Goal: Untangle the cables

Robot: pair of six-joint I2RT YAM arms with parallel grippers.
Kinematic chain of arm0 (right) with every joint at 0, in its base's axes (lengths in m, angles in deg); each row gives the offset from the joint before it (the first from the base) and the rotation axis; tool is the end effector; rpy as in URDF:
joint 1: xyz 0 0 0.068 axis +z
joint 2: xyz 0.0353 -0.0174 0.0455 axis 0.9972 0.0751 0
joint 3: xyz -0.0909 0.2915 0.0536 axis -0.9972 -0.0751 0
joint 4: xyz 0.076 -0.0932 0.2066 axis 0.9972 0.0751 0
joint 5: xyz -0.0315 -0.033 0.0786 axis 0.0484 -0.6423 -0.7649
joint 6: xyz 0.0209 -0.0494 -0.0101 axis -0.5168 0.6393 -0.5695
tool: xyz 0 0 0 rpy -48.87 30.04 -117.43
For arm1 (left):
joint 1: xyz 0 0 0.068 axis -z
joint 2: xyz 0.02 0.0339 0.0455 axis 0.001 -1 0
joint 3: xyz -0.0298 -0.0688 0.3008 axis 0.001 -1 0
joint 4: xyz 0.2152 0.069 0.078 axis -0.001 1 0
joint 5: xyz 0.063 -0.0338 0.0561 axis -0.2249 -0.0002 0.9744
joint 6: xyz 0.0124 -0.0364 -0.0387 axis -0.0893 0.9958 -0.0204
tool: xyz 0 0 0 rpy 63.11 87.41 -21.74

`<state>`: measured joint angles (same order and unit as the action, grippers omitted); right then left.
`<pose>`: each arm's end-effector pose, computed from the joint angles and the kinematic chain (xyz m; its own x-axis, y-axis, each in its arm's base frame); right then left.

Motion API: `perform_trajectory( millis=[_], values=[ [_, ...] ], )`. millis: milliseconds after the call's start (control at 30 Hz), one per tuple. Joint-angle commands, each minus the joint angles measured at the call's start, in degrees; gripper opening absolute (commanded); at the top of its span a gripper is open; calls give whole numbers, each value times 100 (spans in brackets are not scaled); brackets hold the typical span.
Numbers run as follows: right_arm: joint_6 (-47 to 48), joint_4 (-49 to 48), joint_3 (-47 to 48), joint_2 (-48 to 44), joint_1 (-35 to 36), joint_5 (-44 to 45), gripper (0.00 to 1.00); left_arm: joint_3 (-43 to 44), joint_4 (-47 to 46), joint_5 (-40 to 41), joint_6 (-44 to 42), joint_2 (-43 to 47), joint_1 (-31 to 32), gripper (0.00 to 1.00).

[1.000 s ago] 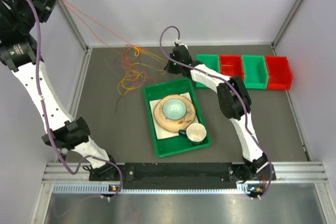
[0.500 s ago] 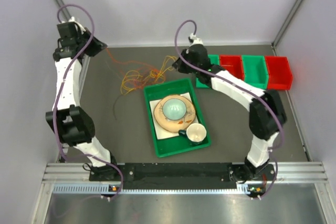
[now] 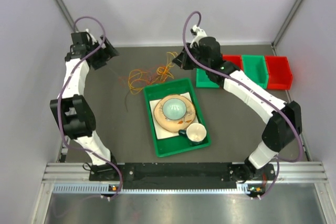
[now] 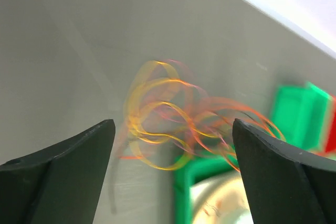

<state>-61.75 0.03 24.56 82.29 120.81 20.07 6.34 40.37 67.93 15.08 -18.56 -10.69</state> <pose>0.2962 0.2144 0.4089 -0.5587 0.2264 -0.7979 -0.4538 0.7218 0.5225 0.3933 0.0639 0.3694 -0.5820 -0.5331 -0.6140 -0.2346 0.8331 -0.5010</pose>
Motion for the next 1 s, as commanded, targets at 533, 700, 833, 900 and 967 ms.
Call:
perform_trajectory(
  millis=[533,700,833,900,967],
  values=[
    [51,168,1155,312,136,-944,0,-451,-1830,-3147,979,103,1461,57],
    [42,186,1225,382,145,-961,0,-935,-2233,-3621,874,331,1531,55],
    [-2,204,1278,443,136,-970,0,-795,-1937,-3684,602,199,1645,52],
    [-2,195,1278,470,136,-944,0,-838,-1918,-3719,584,217,1654,51],
    [-11,195,1261,479,145,-935,0,-899,-1918,-3772,531,278,1689,55]
  ],
)
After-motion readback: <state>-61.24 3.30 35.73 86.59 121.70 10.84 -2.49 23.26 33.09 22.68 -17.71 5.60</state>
